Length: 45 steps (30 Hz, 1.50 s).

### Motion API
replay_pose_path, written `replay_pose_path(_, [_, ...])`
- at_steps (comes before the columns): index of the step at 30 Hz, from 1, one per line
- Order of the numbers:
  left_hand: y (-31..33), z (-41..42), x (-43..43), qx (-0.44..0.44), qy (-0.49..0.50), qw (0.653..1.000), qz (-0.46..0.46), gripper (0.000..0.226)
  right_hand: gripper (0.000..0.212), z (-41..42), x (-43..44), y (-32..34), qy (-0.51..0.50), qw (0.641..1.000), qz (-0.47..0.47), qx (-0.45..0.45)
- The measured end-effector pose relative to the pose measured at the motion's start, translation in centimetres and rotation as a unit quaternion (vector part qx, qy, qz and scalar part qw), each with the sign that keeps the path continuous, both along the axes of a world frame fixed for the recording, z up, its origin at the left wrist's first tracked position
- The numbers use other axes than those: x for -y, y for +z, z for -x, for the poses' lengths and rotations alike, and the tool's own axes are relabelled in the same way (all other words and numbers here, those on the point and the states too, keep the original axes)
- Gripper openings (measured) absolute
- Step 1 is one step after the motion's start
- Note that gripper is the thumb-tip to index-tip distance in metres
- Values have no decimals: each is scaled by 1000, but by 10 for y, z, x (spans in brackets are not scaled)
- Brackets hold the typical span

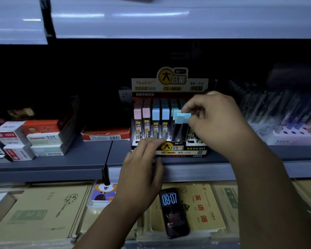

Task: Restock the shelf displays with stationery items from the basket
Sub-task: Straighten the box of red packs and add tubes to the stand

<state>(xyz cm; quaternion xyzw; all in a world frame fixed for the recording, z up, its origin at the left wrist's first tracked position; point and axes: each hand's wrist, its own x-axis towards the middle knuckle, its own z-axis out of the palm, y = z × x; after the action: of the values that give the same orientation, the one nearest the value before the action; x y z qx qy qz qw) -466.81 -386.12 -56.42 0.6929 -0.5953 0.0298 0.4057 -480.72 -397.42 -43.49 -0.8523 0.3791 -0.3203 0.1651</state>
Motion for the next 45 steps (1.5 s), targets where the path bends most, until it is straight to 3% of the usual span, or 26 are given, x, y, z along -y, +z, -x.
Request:
replay_pose_path(3, [-1,0,0,-5,-5,1000,3,52,29,2,-1,0,18,1000,2,14])
replay_pose_path(8, [0,0,0,-5,-6,1000,7,51,24,6,-8,4,150,982,-94,59])
replay_pose_path(13, [-1,0,0,-7,-5,1000,10,50,15,3,0,-5,89,988,-78,98])
replay_pose_path(16, [-1,0,0,-4,-5,1000,9,50,14,4,-1,0,95,979,-97,149])
replay_pose_path(20, [-1,0,1,-5,-7,1000,9,50,13,5,-5,2,114,977,-97,154])
replay_pose_path(28, [-2,0,2,-10,-9,1000,13,49,8,1,-3,3,14,987,58,148])
replay_pose_path(36, [-2,-1,1,-6,-12,1000,12,50,14,-2,2,-1,-8,991,38,125])
replay_pose_path(39, [-1,-1,1,-4,-8,1000,10,50,24,-2,7,-3,-21,985,-8,173])
replay_pose_path(42, [0,0,1,-3,-8,1000,12,52,19,-1,9,-5,-7,972,-46,229])
replay_pose_path(45, [0,0,1,-1,-9,1000,14,51,17,0,9,-7,9,976,-42,213])
